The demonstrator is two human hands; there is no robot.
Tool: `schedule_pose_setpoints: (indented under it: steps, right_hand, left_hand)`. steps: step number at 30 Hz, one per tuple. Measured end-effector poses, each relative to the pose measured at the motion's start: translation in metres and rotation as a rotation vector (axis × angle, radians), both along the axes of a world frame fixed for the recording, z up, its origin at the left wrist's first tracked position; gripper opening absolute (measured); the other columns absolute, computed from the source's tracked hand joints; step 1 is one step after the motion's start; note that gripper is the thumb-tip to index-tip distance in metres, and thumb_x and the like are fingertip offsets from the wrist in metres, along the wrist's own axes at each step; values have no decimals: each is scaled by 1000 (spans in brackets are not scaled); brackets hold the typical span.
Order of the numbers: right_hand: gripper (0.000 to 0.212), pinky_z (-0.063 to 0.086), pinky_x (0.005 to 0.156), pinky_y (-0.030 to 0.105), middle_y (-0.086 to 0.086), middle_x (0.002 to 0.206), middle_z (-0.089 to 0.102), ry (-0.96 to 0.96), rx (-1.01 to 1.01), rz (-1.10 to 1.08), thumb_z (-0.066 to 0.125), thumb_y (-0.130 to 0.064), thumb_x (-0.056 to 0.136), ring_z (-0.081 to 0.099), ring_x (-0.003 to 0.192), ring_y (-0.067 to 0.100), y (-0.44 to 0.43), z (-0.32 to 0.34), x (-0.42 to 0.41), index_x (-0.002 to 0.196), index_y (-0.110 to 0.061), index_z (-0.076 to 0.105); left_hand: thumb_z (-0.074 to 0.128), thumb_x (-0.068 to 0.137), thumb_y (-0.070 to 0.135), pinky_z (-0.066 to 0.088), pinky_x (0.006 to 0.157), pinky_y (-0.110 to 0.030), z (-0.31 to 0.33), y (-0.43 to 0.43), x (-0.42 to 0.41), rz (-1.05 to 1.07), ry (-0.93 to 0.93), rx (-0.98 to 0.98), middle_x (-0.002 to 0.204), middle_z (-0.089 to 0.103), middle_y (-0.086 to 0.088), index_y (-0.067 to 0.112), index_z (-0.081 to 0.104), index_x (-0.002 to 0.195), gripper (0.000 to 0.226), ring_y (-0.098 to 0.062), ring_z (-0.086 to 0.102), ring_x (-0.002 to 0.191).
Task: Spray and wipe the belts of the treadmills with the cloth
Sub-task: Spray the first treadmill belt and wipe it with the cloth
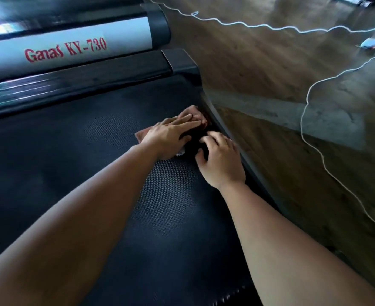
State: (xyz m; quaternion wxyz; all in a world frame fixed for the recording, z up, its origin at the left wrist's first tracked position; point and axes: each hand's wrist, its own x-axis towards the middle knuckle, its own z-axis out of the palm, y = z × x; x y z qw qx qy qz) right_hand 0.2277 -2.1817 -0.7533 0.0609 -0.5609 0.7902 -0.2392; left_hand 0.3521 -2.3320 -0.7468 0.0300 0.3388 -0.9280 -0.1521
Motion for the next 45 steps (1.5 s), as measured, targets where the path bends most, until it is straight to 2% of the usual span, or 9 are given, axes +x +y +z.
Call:
schedule_pose_setpoints:
  steps: [2,5,12,21,26,30,34,39,45]
  right_hand:
    - [39,39,107,46,2,130,58,-42,-59,1,45,-37,87,50,125,25,13,3,-4,114,-17,64]
    - [33,40,107,46,2,127,58,2,17,49,48,-35,87,51,124,26,44,4,-11,113,-18,62]
    - [43,30,116,47,6,151,43,95,152,82,50,-38,95,34,143,29,110,4,-24,134,-21,51]
    - [47,23,120,47,1,155,38,125,281,53,45,-44,99,26,148,25,194,11,-38,142,-25,44]
    - [54,25,119,44,0,153,41,125,372,6,37,-51,100,34,143,22,224,14,-44,150,-29,33]
    - [59,29,117,44,2,149,46,142,367,-7,32,-55,98,41,138,23,237,12,-42,150,-27,35]
    - [65,35,113,44,2,145,51,146,309,-29,25,-58,92,47,133,22,237,8,-40,146,-25,41]
    - [59,43,104,45,1,141,54,147,291,-41,35,-54,92,53,126,23,236,7,-42,143,-25,42]
    - [60,43,104,41,-3,147,48,150,335,-43,32,-56,92,50,129,19,233,11,-39,145,-28,36]
  left_hand:
    - [44,102,46,21,122,-48,1,10,0,40,-13,23,165,16,20,59,23,149,53,-18,18,152]
    - [45,102,46,18,123,-47,4,25,-3,82,-21,54,165,14,19,59,23,149,54,-19,16,153]
    - [39,102,55,14,124,-45,9,79,-5,58,-56,68,166,8,20,58,18,151,53,-18,11,154]
    - [30,105,55,9,123,-40,13,150,-8,53,-56,81,165,7,21,57,18,152,49,-16,7,155]
    - [29,105,53,8,125,-41,15,188,-9,-15,-98,122,166,3,20,57,15,152,49,-14,3,155]
    - [27,105,52,11,125,-44,19,175,-4,-143,-179,92,166,-2,18,57,9,152,50,-17,2,155]
    - [27,107,47,3,125,-47,20,142,-20,-56,-199,19,167,-4,15,53,5,154,52,-23,-6,155]
    - [32,104,48,3,125,-48,8,106,-58,106,-81,92,168,4,13,56,17,152,51,-25,-6,155]
    - [34,105,50,6,126,-42,5,133,-62,27,-16,102,167,8,14,55,26,150,46,-17,-3,155]
